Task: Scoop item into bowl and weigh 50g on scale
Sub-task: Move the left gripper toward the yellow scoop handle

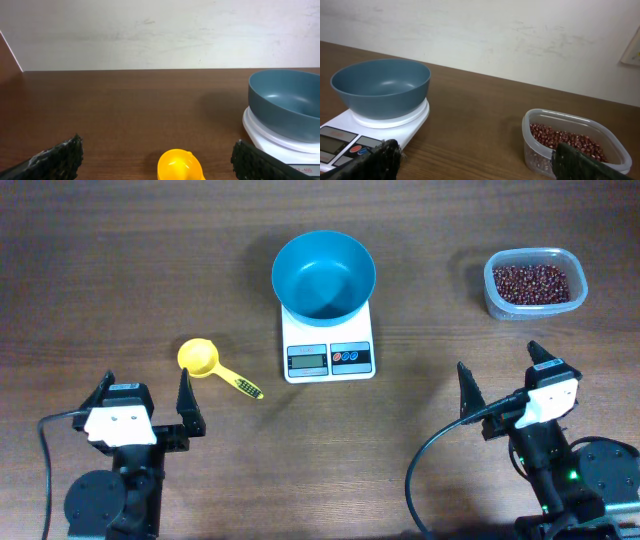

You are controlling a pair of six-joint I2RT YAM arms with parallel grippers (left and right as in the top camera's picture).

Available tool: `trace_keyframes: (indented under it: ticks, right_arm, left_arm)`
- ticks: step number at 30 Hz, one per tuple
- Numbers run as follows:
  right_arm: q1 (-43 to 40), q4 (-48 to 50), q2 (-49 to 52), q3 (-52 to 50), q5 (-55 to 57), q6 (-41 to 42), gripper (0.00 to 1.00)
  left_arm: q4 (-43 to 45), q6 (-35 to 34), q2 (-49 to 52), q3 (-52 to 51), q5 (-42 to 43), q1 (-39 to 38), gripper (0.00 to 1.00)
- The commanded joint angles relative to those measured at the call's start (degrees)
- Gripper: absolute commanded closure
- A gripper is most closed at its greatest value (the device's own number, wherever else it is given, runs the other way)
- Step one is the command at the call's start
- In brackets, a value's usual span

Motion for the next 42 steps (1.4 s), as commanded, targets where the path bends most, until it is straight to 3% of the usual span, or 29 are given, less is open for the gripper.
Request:
trace_keyframes:
  ticks: [1, 34, 42]
  right_arm:
    - [0.4, -0.2, -0.2, -0.4, 0.5, 0.2, 0.01]
    - [0.4, -0.2, -0.2, -0.4, 0.5, 0.2, 0.01]
    - [0.4, -0.2, -0.2, -0.4, 0.5, 0.2, 0.01]
  left_arm:
    - [-0.2, -0.6, -0.5, -0.2, 0.6, 0.1, 0.01]
    - [0.8, -0.6, -0.5, -0.2, 0.6, 0.1, 0.01]
    - [16.5, -0.6, -0.5, -0.2, 0.6, 0.1, 0.01]
